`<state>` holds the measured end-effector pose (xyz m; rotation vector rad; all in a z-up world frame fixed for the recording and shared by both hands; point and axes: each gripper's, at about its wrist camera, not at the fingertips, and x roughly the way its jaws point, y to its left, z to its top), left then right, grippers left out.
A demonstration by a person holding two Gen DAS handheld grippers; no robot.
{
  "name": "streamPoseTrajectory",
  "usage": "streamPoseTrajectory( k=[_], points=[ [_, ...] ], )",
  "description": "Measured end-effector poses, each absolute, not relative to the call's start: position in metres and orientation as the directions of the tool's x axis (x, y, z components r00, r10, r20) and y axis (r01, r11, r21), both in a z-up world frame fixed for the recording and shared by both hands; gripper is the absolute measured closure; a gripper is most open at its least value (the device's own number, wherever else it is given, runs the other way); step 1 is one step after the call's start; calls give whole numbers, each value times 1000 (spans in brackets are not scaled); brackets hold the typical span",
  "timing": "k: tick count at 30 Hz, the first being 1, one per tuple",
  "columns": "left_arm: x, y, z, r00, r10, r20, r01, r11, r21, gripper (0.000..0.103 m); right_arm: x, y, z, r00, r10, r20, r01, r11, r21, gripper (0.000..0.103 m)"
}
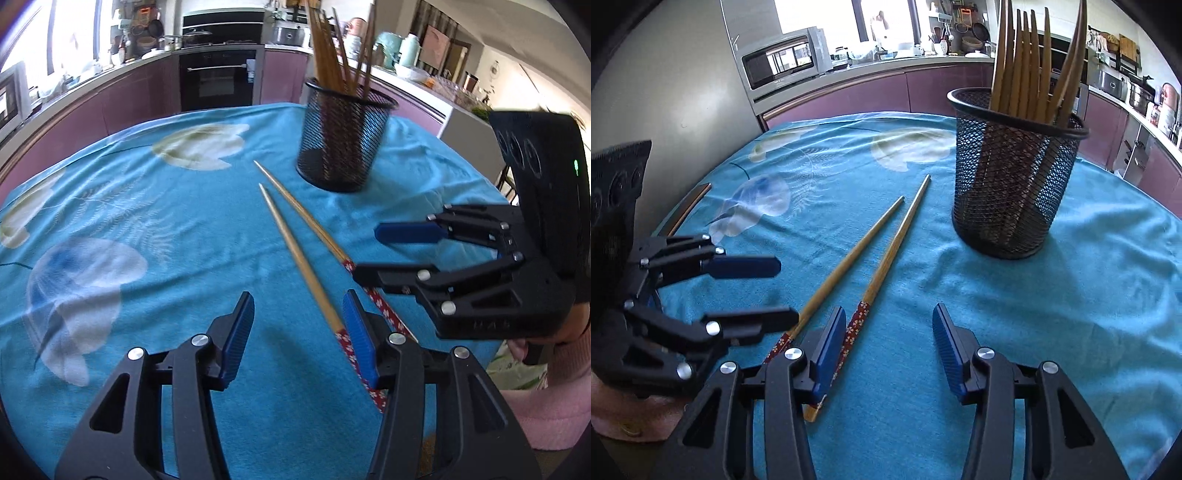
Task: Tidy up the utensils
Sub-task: 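Move both open tools back over the chopsticks lying on the cloth, then grasp a red-patterned chopstick with the right tool while the left tool grasps another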
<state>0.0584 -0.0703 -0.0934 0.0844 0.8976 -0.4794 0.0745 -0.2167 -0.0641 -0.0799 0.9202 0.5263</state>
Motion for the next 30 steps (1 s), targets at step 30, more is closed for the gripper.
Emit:
streamPoseTrajectory(
  k=[30],
  points=[
    [112,-71,-100,531,-302,-792,318,937,-144,82,107,-206,-64,505,356,-787,-456,884,107,80]
  ],
)
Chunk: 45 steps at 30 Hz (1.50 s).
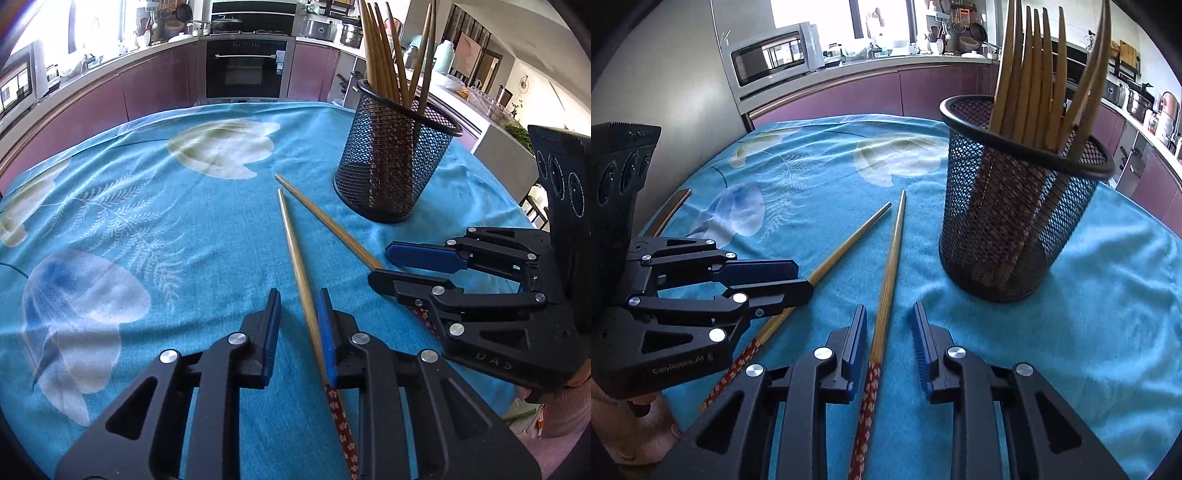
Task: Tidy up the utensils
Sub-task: 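Grasp a red-patterned chopstick with the right tool while the left tool grasps another, then lift the chopstick upright above the mesh cup with the right tool while the left tool does likewise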
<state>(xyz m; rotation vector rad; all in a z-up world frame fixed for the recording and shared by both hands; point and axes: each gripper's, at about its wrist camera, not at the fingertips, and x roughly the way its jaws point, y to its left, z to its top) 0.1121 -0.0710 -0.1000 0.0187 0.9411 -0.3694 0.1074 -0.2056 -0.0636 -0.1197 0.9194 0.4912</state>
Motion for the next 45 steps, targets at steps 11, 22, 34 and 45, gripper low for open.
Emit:
streamPoseTrajectory(
  k=[11,22,34,45],
  points=[
    [120,-74,-103,537,-297,-789,297,943,-152,90,116,-214,-65,510,371,-776,-420,895,151,96],
    [120,-72,-102,537,-307,-785,283,943,-175,95,110,-226,-55,522,436,-733,-408,883,234,97],
    [115,-73,-99,530,-332,-781,312,932,-184,95,109,-211,-58,465,475,-747,-471,847,245,97],
    [117,-73,-101,520,-350,-779,318,926,-204,95,117,-208,-66,452,458,-765,-470,851,232,97]
  ],
)
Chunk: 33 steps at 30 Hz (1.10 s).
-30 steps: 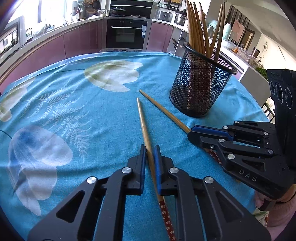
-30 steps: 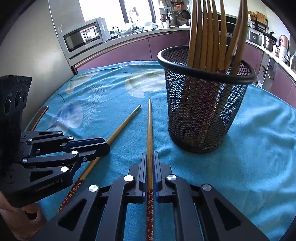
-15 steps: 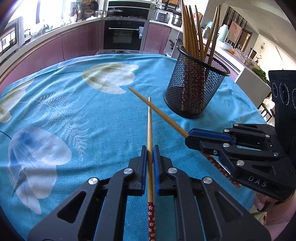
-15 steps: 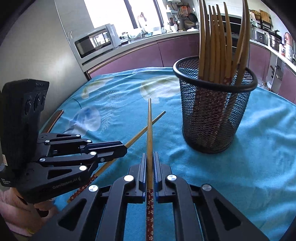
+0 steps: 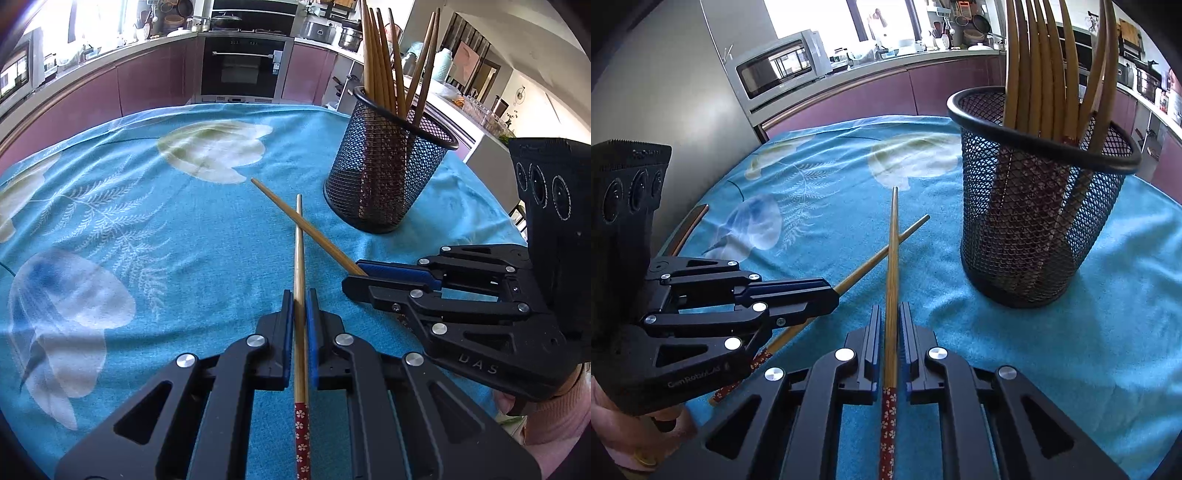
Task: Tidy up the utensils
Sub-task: 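Lift the chopstick upright above the mesh cup with the right tool while the left tool does likewise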
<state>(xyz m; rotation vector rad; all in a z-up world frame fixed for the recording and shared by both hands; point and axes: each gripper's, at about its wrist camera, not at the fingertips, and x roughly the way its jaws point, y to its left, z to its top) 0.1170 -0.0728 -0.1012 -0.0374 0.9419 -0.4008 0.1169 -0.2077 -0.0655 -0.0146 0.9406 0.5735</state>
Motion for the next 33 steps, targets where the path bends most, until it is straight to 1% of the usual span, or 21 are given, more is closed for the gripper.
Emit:
streamPoseTrajectory(
  k=[9,22,33],
  points=[
    [110,-75,-88,553,-347,-757,330,926,-184,95,106,-221,-52,486,490,-723,-470,845,257,97],
    [98,-70,-59,583,-407,-703,361,905,-224,95,85,-242,-22,562,515,-647,-458,845,275,97],
    [85,-67,-34,610,-447,-655,387,889,-246,95,78,-259,-6,611,515,-602,-438,853,285,97]
  ],
)
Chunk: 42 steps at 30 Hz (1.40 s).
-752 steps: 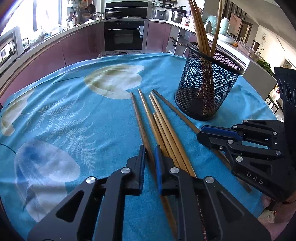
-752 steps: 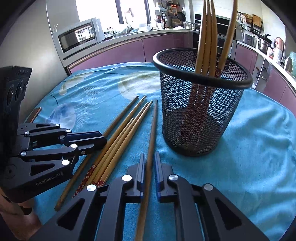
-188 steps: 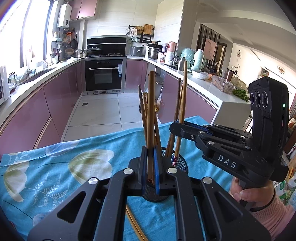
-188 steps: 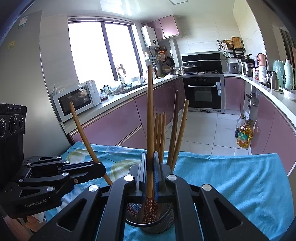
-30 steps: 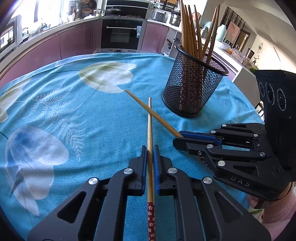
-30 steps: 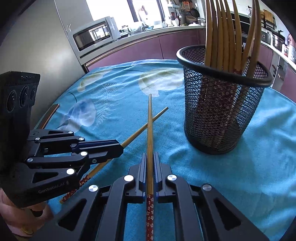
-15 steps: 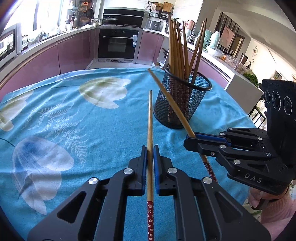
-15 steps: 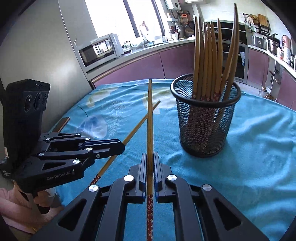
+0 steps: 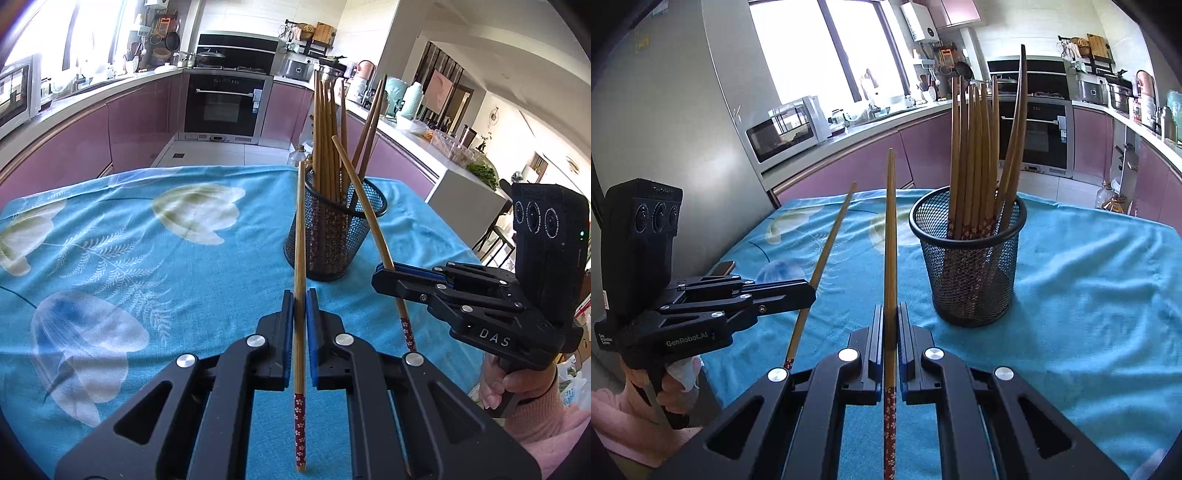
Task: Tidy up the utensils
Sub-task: 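Lift the chopstick upright above the mesh cup with the right tool while the left tool does likewise, then lower the chopstick into the mesh cup with the right tool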
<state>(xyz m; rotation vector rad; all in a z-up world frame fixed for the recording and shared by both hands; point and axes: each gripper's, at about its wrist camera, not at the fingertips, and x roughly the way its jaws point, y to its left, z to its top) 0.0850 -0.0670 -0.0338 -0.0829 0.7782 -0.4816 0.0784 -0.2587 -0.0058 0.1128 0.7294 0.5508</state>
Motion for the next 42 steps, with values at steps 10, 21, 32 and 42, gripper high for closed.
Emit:
streamPoseTrajectory(
  k=[10,21,32,42],
  points=[
    [78,-70,-16,635,-457,-623,399,885,-242,95,77,-269,6,645,509,-570,-425,859,287,97],
    [75,-71,-6,647,-464,-605,407,881,-241,96,75,-279,15,676,502,-539,-409,865,292,97],
    [75,-74,4,658,-469,-589,419,878,-231,96,79,-280,18,694,497,-520,-399,867,297,97],
    [76,-79,12,666,-471,-579,429,876,-220,96,87,-283,24,714,489,-501,-391,872,293,97]
  ],
)
